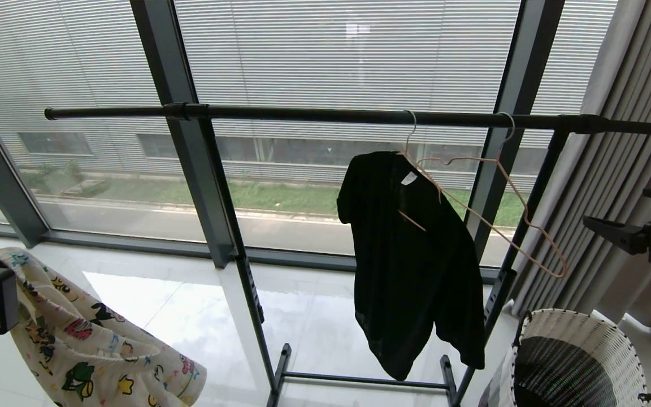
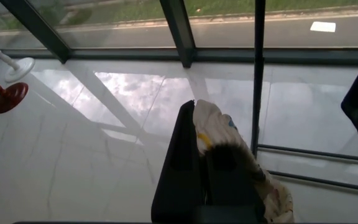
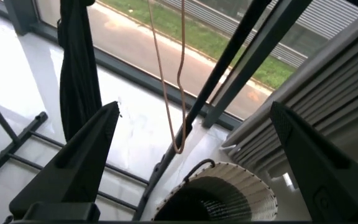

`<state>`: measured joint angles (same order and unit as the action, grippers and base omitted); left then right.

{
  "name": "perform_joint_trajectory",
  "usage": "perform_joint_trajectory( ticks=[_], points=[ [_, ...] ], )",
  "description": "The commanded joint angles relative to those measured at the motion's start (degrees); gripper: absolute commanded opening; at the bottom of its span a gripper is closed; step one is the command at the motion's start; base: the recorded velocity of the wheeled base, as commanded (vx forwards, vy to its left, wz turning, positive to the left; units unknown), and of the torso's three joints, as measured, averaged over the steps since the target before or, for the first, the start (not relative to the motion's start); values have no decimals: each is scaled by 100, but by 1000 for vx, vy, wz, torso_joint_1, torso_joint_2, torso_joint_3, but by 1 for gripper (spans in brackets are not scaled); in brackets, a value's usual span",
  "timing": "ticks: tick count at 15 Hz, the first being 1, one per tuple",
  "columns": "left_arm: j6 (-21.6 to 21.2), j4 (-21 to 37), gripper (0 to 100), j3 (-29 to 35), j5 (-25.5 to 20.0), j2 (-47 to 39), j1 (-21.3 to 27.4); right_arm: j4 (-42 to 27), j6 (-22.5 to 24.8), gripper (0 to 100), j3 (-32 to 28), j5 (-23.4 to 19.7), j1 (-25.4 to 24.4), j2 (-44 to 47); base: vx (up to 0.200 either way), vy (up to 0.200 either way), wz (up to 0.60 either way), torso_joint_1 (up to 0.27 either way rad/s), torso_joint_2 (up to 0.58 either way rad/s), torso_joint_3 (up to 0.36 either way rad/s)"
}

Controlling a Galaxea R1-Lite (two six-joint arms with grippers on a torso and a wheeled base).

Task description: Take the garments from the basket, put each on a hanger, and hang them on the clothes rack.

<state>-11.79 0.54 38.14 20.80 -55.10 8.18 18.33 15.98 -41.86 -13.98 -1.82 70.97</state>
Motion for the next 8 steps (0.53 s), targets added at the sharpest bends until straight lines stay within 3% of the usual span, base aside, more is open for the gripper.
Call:
perform_joint_trajectory(
  ticks=[1,5,8],
  points=[
    [1,-1,0,0,3,-18,35,-5,1,100,-6,-105,-3,162,200,0,0,7,7,2],
    [1,-1,0,0,3,-18,43,-23,1,100,3,-149,-3,461,200,0,0,0,0,0],
    [10,-1,0,0,3,-18,43,-23,1,100,-85,-351,-3,830,0,0,0,0,0,0]
  ],
)
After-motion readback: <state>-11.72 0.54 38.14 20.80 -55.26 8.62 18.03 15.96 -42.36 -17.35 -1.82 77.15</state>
